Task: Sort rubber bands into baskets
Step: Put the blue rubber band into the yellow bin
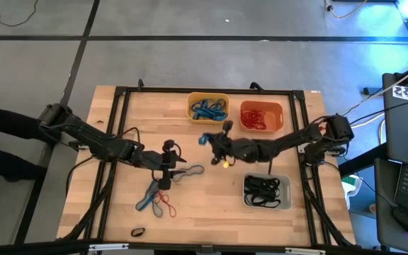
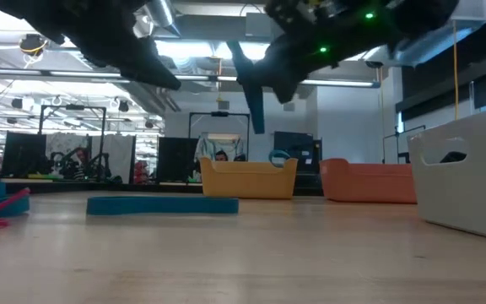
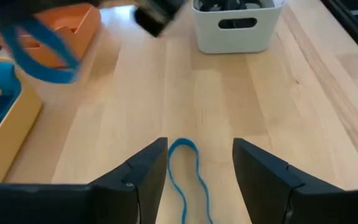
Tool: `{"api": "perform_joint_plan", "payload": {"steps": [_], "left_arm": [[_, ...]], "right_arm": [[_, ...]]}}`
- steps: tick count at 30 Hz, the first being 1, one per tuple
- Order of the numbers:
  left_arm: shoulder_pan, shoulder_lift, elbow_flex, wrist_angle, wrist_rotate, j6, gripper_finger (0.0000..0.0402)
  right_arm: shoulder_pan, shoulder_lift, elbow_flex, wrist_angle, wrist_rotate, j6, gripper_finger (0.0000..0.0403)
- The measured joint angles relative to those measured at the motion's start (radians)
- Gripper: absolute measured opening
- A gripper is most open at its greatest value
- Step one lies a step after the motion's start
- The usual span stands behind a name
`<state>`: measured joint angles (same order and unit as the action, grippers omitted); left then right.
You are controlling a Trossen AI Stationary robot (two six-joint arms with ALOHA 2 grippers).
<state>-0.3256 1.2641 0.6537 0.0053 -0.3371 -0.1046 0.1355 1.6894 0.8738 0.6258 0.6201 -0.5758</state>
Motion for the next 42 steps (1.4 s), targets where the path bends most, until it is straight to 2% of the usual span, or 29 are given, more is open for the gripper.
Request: {"api": "perform_joint_plan", "payload": {"steps": [5,14,19,25,29,37,42], "left_arm": [[0.008,0.003,0.0,0.005,-0.008,-0.003,0.018],[0.029,0.004,0.0,0.005,-0.008,-0.015,0.018],[0.039,0.004,0.0,0.005,-0.008,-0.026,0.018],[0.04,0.004,0.0,0.005,-0.008,-0.027,0.018],[0.04,0.004,0.0,0.005,-0.008,-0.028,0.018],[0.04,0.005,0.0,0.004,-0.008,-0.039,0.018],[0.04,0.005,0.0,0.004,-0.008,-0.046,0.018]], "right_arm": [[-0.112,0.0,0.071,-0.109,-0.039,-0.022,0.0018],[-0.333,0.0,0.147,-0.324,-0.2,0.095,0.0018],[-0.433,0.0,0.148,-0.34,-0.321,0.219,0.0018],[-0.481,0.0,0.148,-0.353,-0.35,0.407,0.0022],[-0.49,0.011,0.148,-0.378,-0.37,0.426,0.0053],[-0.489,0.035,0.148,-0.397,-0.379,0.423,0.0158],[-0.481,0.035,0.148,-0.398,-0.498,0.426,0.0186]]}}
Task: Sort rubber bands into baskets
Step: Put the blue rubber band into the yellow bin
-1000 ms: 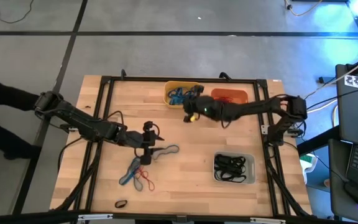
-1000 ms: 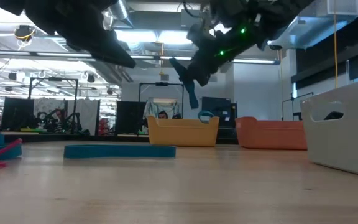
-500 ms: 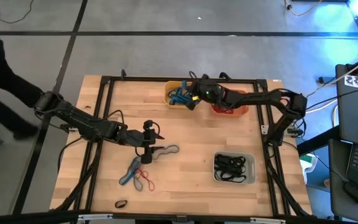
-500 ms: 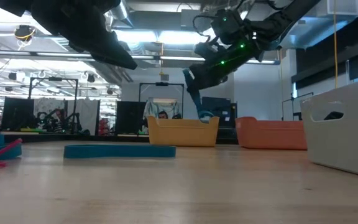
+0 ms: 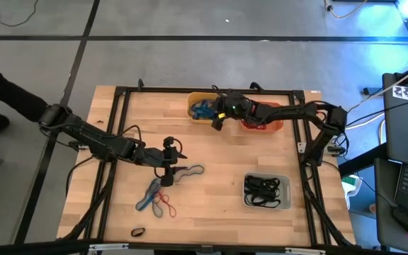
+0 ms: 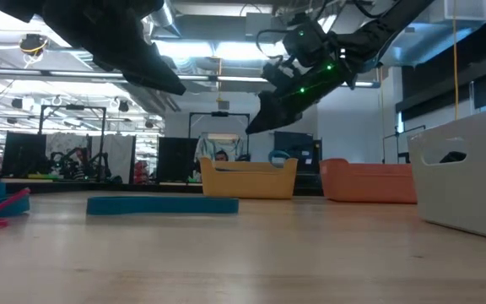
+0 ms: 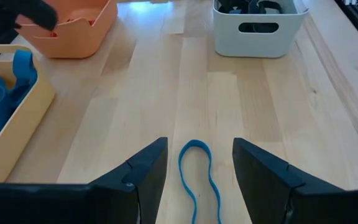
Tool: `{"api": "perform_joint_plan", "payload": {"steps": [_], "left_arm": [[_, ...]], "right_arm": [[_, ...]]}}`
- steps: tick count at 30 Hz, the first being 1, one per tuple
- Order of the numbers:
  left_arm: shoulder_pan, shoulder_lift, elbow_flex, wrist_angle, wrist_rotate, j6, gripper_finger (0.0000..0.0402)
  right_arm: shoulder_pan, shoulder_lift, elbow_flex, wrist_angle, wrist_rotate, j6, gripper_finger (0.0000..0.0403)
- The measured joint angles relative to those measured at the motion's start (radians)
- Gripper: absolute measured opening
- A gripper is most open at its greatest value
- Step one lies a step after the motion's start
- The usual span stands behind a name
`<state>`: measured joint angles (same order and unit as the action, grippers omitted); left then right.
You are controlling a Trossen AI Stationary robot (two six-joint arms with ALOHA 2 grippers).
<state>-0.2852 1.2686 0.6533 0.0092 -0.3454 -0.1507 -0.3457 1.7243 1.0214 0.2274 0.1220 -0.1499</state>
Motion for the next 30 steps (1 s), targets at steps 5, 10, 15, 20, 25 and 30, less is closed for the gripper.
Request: {"api": "perform_joint_plan", "payload": {"steps": [5,10,15,20,25,30], "left_arm": [[0.0,0.0,0.0,-0.003,0.0,0.0,0.018],[0.0,0.0,-0.001,-0.007,0.0,-0.001,0.018],[0.0,0.0,-0.001,-0.024,0.0,-0.024,0.018],[0.0,0.0,-0.001,-0.028,0.0,-0.031,0.018],[0.0,0.0,-0.001,-0.028,0.0,-0.032,0.018],[0.0,0.0,-0.001,-0.028,0.0,-0.034,0.018]], "right_arm": [[0.078,-0.036,0.0,0.012,-0.084,-0.013,0.019],[0.193,-0.055,0.002,0.006,-0.175,-0.057,0.019],[0.292,-0.035,0.002,-0.023,-0.203,-0.057,0.019],[0.365,0.011,0.0,0.041,-0.16,-0.028,0.0194],[0.404,0.08,0.0,0.075,-0.167,0.014,0.0243],[0.432,0.162,0.001,0.175,-0.167,0.037,0.0319]]}}
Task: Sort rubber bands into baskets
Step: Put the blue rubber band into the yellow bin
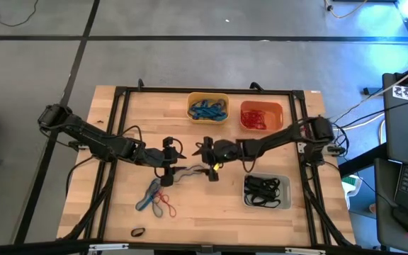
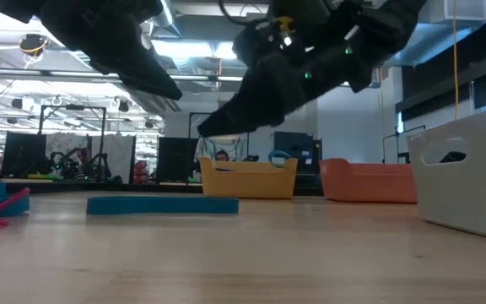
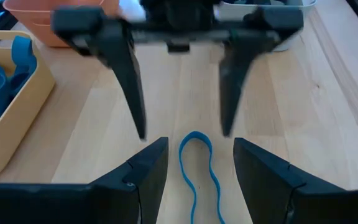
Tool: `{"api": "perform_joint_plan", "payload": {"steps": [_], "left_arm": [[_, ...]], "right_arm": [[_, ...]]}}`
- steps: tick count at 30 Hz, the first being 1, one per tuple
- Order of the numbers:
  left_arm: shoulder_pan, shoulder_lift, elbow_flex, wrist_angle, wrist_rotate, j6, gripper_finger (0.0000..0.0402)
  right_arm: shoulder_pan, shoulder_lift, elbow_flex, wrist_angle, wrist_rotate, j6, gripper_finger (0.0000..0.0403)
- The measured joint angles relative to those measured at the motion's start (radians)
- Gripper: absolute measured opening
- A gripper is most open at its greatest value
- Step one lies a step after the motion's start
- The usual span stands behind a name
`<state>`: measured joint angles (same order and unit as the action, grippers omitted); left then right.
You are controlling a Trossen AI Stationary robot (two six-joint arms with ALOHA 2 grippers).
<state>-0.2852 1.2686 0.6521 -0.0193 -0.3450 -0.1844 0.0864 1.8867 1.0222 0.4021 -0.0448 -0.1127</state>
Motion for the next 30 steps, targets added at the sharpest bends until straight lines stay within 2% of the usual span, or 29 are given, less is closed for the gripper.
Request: {"api": "perform_joint_plan", "payload": {"steps": [3,6,20,24,30], "left_arm": [[0.0,0.0,0.0,0.0,0.0,0.0,0.018],[0.0,0.0,0.0,0.0,0.0,0.0,0.018],[0.0,0.0,0.0,0.0,0.0,0.0,0.018],[0.0,0.0,0.0,0.0,0.0,0.0,0.018],[0.0,0.0,0.0,0.0,0.0,-0.002,0.018]], "right_arm": [[0.008,0.034,0.0,0.021,0.011,-0.013,0.0349],[0.008,0.056,0.0,0.021,0.018,-0.001,0.0363],[0.006,0.177,0.0,0.024,-0.008,0.004,0.0365],[0.005,0.18,0.0,0.025,-0.009,0.004,0.0335],[0.005,0.18,0.0,0.02,-0.009,-0.019,0.0232]]}}
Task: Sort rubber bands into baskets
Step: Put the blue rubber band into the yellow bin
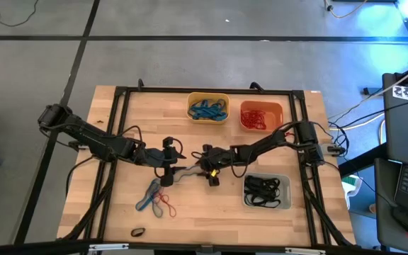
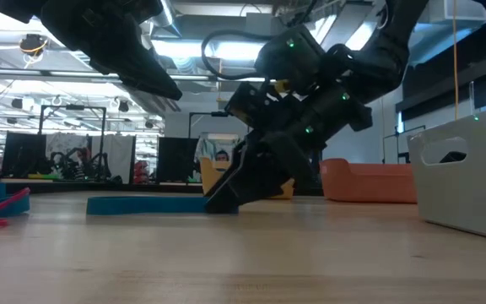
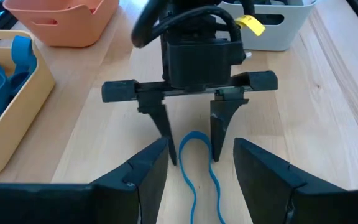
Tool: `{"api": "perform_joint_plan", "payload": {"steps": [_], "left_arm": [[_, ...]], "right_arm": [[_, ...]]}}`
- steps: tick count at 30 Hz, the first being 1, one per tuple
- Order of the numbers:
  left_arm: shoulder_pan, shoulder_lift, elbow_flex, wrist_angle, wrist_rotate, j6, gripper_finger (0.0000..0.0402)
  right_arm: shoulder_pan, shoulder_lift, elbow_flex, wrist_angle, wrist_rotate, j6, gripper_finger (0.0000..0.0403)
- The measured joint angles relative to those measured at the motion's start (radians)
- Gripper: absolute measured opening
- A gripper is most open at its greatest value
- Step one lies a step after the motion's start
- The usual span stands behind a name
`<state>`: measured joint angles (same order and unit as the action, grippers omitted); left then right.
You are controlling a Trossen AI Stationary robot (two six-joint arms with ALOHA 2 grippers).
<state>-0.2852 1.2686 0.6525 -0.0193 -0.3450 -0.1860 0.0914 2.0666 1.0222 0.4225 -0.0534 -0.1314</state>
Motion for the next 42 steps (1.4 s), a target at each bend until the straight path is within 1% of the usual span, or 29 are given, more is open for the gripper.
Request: {"api": "perform_joint_plan", "payload": {"steps": [3,7,12,17,19,25,30,34,36,42], "left_arm": [[0.0,0.0,0.0,0.0,0.0,0.0,0.018],[0.0,0.0,0.0,0.0,0.0,-0.001,0.018],[0.0,0.0,0.0,0.0,0.0,-0.002,0.018],[0.0,0.0,0.0,0.0,0.0,-0.002,0.018],[0.0,0.0,0.0,0.0,0.0,-0.002,0.018],[0.0,0.0,0.0,0.0,0.0,-0.002,0.018],[0.0,0.0,0.0,0.0,0.0,-0.002,0.018],[0.0,0.0,0.0,0.0,0.0,-0.002,0.018],[0.0,0.0,0.0,0.0,0.0,-0.002,0.018],[0.0,0.0,0.0,0.0,0.0,-0.002,0.018]], "right_arm": [[0.001,0.0,0.0,-0.002,0.024,-0.007,0.0178],[0.0,0.0,0.0,-0.005,0.035,-0.014,0.012],[0.0,0.0,0.0,-0.006,0.04,-0.034,0.0061],[0.0,0.0,0.0,-0.006,0.061,-0.068,0.0012],[0.0,-0.005,0.0,-0.011,0.094,-0.082,0.0007],[0.0,-0.036,-0.001,-0.031,0.154,-0.083,0.002],[0.001,-0.093,-0.001,-0.107,0.188,-0.083,0.0005],[0.001,-0.147,-0.001,-0.176,0.24,-0.077,0.0011],[0.001,-0.17,-0.001,-0.199,0.248,-0.067,0.0012],[0.001,-0.236,-0.001,-0.291,0.329,-0.059,0.0004]]}}
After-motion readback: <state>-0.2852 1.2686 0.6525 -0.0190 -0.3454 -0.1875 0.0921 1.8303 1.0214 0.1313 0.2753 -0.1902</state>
